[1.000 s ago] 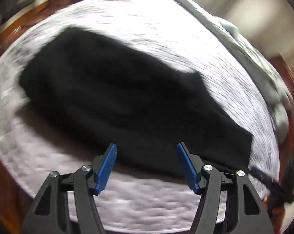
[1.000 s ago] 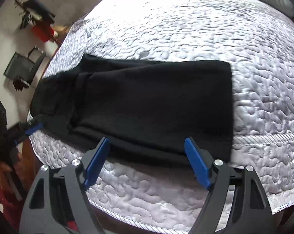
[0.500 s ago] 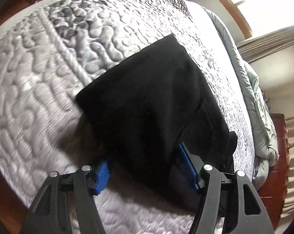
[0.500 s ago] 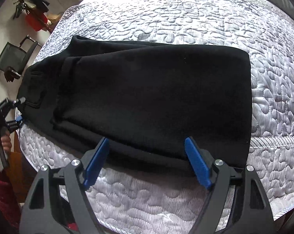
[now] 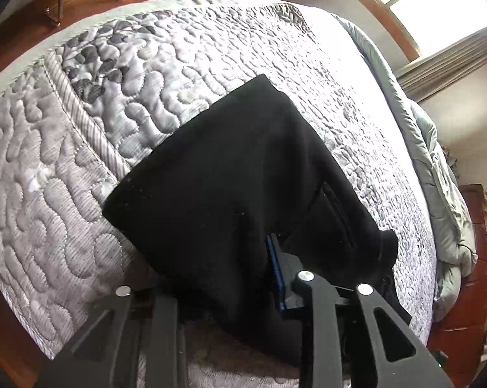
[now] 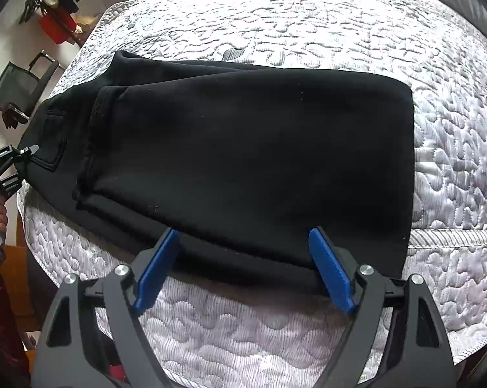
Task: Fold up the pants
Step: 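Lift the waistband end with the left gripper and fold it over the legs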
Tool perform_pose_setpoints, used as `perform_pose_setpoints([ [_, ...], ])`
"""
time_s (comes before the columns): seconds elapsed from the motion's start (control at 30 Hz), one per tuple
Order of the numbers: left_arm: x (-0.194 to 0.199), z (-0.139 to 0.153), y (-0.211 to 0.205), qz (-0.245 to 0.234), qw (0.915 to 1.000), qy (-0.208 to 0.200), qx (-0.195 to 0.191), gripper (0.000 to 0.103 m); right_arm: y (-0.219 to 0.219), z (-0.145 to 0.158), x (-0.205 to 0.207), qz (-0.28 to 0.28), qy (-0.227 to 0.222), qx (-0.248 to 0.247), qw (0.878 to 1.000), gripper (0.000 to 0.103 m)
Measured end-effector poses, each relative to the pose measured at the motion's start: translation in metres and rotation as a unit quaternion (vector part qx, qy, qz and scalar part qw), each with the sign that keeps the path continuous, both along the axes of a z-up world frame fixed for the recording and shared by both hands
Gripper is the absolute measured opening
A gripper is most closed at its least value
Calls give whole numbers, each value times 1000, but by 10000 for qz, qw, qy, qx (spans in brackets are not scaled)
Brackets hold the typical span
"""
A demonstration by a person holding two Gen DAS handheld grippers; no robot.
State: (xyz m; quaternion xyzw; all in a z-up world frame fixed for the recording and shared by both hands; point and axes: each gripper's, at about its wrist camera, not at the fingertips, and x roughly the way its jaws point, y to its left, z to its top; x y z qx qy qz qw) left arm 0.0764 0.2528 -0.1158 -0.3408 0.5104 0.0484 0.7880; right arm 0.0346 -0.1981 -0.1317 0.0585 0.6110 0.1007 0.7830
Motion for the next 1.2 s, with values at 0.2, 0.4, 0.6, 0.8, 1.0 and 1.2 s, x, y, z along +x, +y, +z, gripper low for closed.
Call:
perform_pose_setpoints([
  [0.2,-11,38,-25,-118,9966,-745,344,14,0,6,-4,-32,-81,-12,10000,85],
  [0.4,-13,77,-71,-614,9849,-1433,754,14,-19,29,-13,-255,-291,111,9992,84],
  [0.6,-26,101,-143,-1598,9600,-1874,1333,14,-39,35,-19,-501,-329,310,9977,84],
  [0.8,-32,101,-203,-2365,9367,-1901,1749,14,-44,35,-22,-540,-363,395,9971,84],
  [1.0,-39,87,-248,-2917,9200,-1774,1922,14,-49,34,-24,-580,-349,407,9969,84],
  [1.2,-43,60,-285,-3586,9021,-1409,1946,25,-49,31,-23,-576,-321,417,9970,84],
])
